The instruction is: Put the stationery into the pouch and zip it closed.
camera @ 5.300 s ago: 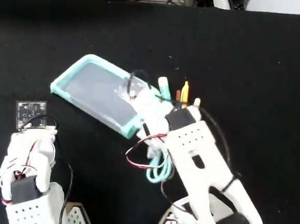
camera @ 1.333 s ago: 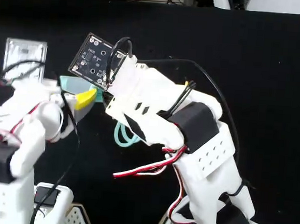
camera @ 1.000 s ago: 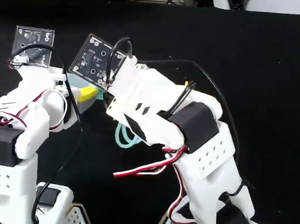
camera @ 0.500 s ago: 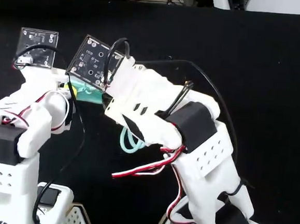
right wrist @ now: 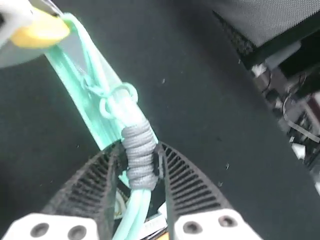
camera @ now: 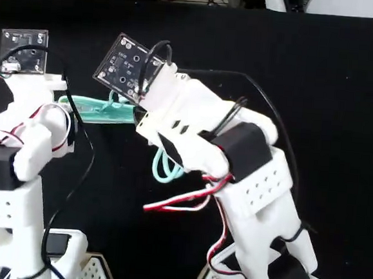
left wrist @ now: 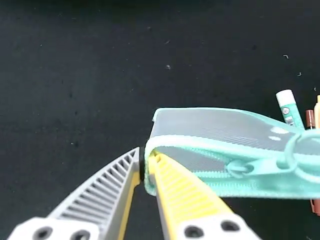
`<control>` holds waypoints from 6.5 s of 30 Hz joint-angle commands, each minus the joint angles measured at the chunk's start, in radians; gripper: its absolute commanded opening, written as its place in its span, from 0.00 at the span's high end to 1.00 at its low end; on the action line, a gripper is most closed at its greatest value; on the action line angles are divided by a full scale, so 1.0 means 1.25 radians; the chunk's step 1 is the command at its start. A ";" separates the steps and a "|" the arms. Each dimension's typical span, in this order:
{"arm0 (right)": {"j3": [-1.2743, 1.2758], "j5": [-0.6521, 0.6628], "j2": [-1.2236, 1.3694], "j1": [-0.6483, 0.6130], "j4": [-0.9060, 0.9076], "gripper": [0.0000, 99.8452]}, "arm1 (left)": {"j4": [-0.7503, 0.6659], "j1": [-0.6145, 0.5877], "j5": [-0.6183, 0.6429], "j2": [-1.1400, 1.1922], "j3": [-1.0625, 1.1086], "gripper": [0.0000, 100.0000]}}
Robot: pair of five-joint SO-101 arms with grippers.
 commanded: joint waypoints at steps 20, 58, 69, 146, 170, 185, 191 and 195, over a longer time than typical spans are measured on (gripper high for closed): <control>0.009 0.000 -0.009 0.018 -0.039 0.99 | 0.071 -0.019 0.000 0.082 -0.096 0.97; 0.245 -0.060 -0.322 0.023 0.010 0.87 | 0.010 -0.014 0.038 0.082 0.015 0.97; 0.348 -0.151 -0.316 -0.139 -0.021 0.84 | 0.010 -0.013 0.038 0.082 0.015 0.97; 0.790 -0.341 -0.542 0.156 -0.500 0.99 | 0.009 -0.014 0.039 0.087 0.015 0.97; 0.654 -0.296 -0.543 0.034 -0.350 0.76 | 0.009 -0.014 0.039 0.088 0.017 0.97; 0.154 -0.207 -0.538 -0.020 -0.007 0.75 | 0.009 -0.015 0.039 0.088 0.017 0.97; 0.260 -0.268 -0.436 0.261 -0.015 0.79 | 0.012 -0.019 0.039 0.083 0.017 0.97; 0.417 -0.319 -0.257 0.448 -0.115 0.79 | 0.010 -0.015 0.039 0.087 0.018 0.97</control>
